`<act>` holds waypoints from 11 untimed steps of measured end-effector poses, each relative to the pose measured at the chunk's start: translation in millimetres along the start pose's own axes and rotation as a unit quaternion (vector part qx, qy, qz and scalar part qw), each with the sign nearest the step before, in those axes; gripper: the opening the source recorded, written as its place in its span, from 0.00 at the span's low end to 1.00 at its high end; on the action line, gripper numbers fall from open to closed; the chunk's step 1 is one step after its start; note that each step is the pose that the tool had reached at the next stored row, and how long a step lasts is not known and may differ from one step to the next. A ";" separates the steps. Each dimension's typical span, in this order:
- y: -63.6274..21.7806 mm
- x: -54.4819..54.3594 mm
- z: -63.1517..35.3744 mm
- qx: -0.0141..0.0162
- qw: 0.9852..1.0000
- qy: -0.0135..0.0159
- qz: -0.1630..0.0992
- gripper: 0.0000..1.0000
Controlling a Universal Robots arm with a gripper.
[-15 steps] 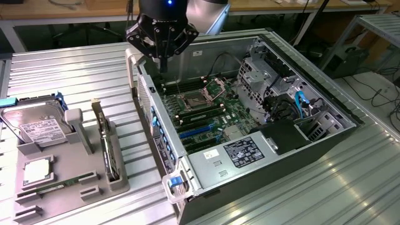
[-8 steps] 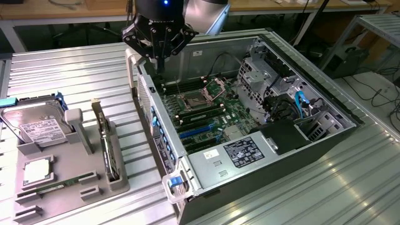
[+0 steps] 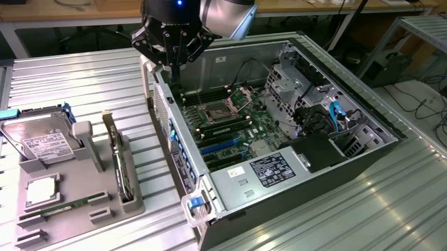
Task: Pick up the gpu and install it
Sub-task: 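Reach for the gpu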
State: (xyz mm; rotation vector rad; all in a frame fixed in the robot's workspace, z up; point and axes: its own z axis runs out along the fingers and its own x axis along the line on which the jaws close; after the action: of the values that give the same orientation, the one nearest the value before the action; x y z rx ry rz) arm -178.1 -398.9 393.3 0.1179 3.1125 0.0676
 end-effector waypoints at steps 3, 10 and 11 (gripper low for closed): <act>-0.2 2.2 0.0 0.000 1.000 0.000 0.000 0.11; -0.7 9.0 -0.2 0.000 1.000 0.000 0.000 0.11; -0.7 9.7 -0.3 0.000 1.000 0.000 0.000 0.11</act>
State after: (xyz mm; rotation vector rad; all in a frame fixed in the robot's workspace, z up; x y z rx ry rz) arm -187.8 -398.9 393.3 0.1181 3.1125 0.0676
